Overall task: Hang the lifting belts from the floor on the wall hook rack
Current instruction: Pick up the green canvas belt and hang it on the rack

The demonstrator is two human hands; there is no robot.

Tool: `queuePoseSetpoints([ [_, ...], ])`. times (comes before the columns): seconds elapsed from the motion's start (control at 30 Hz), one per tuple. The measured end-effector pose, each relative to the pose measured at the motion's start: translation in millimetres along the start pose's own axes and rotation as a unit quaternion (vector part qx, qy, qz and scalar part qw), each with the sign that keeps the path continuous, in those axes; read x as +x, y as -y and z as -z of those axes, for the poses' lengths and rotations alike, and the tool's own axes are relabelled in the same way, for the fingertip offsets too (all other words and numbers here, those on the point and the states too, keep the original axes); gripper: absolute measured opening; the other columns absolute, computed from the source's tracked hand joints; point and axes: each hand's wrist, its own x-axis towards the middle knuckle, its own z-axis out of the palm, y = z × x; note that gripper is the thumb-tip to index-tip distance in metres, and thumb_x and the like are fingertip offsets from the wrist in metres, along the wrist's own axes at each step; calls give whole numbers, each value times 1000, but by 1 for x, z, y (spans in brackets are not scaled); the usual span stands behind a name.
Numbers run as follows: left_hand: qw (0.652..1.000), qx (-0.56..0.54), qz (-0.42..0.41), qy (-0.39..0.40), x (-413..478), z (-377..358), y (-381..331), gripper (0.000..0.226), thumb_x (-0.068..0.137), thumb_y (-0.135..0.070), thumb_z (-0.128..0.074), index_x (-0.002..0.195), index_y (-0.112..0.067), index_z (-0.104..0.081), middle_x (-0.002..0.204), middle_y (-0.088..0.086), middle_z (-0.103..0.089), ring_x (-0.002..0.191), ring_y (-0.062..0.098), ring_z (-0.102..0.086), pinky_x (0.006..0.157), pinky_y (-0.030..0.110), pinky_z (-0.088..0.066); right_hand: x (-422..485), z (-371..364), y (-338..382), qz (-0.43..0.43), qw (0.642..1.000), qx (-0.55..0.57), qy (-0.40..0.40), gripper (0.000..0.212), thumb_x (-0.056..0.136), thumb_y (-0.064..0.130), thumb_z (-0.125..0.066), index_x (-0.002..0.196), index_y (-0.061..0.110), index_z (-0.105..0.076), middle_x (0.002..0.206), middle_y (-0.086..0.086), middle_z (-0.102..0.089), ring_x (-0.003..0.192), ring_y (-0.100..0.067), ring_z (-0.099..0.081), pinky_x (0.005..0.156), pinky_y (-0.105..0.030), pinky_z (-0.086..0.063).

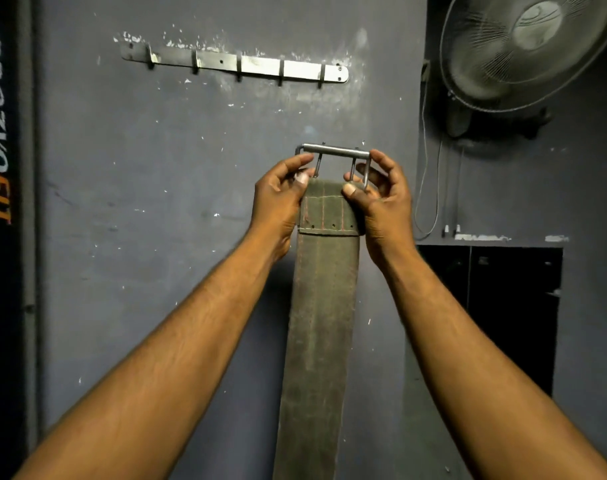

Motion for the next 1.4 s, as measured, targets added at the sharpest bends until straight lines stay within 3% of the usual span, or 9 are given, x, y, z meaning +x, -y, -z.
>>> queuePoseSetpoints([
  [0.23, 999, 15, -43, 12, 106, -20, 4, 58, 91, 13, -51, 134, -26, -44, 116, 13, -64, 97, 16, -67, 74, 27, -60, 112, -11, -11, 77, 994, -74, 23, 63, 87, -4, -68, 144, 11, -46, 140, -11, -56, 117, -16, -65, 103, -35, -54],
  [0.43, 992, 79, -92, -20, 201, -40, -1, 57, 87, 15, -51, 138, -10, -52, 112, 18, -70, 87, 18, -69, 80, 35, -60, 208, -26, -13, 147, 980, -134, 28, 59, 83, -7, -69, 139, 0, -51, 121, -1, -60, 109, -8, -60, 94, -20, -52],
  [0.57, 983, 129, -123, -30, 245, -51, 0, 53, 85, 14, -51, 135, -5, -55, 121, 16, -68, 90, 16, -67, 86, 33, -59, 261, -29, -19, 174, 970, -167, 19, 65, 79, 2, -72, 140, 2, -52, 131, -6, -62, 116, -15, -62, 103, -27, -51],
  [0.73, 927, 323, -184, -57, 272, -56, -2, 57, 87, -15, -66, 142, -17, -50, 139, 4, -58, 120, 14, -55, 109, 29, -43, 285, -32, -23, 207, 949, -233, 40, 54, 81, 14, -69, 134, 8, -59, 124, 4, -66, 107, -3, -62, 100, -20, -51],
  [0.83, 897, 389, -190, -87, 299, -47, 10, 59, 76, -37, -64, 133, -23, -57, 130, 4, -61, 121, 19, -58, 108, 37, -46, 291, -31, -23, 221, 934, -274, 64, 46, 87, 14, -69, 132, 10, -61, 108, 13, -63, 95, 3, -60, 88, -9, -50],
  [0.97, 867, 452, -192, -83, 269, -52, 12, 35, 92, -27, -59, 126, -16, -58, 135, 9, -45, 116, 19, -52, 107, 21, -37, 323, -23, -39, 244, 900, -357, 60, 51, 67, 50, -65, 111, 24, -71, 113, -4, -68, 105, -21, -65, 97, -40, -55],
  [1.1, 859, 463, -201, -90, 264, -44, 28, 44, 96, -28, -58, 138, -15, -50, 141, 12, -38, 121, 19, -50, 111, 25, -37, 279, -27, -39, 204, 878, -431, 43, 47, 88, 35, -64, 130, 15, -60, 131, -7, -48, 120, -19, -46, 105, -23, -40],
  [1.2, 876, 443, -176, -68, 258, -43, 24, 52, 93, -27, -61, 143, -21, -47, 142, 11, -44, 127, 21, -49, 114, 36, -39, 266, -26, -57, 188, 888, -420, -5, 49, 99, 27, -56, 145, 14, -46, 140, -9, -41, 127, -19, -37, 96, -17, -27],
  [1.4, 907, 385, -157, -61, 210, -36, 43, 35, 84, -19, -71, 119, -20, -67, 118, -1, -69, 110, 13, -63, 101, 33, -51, 216, -26, -76, 87, 947, -294, -95, 73, 88, 33, -72, 147, 23, -31, 144, -5, -41, 122, -18, -48, 94, -22, -37],
])
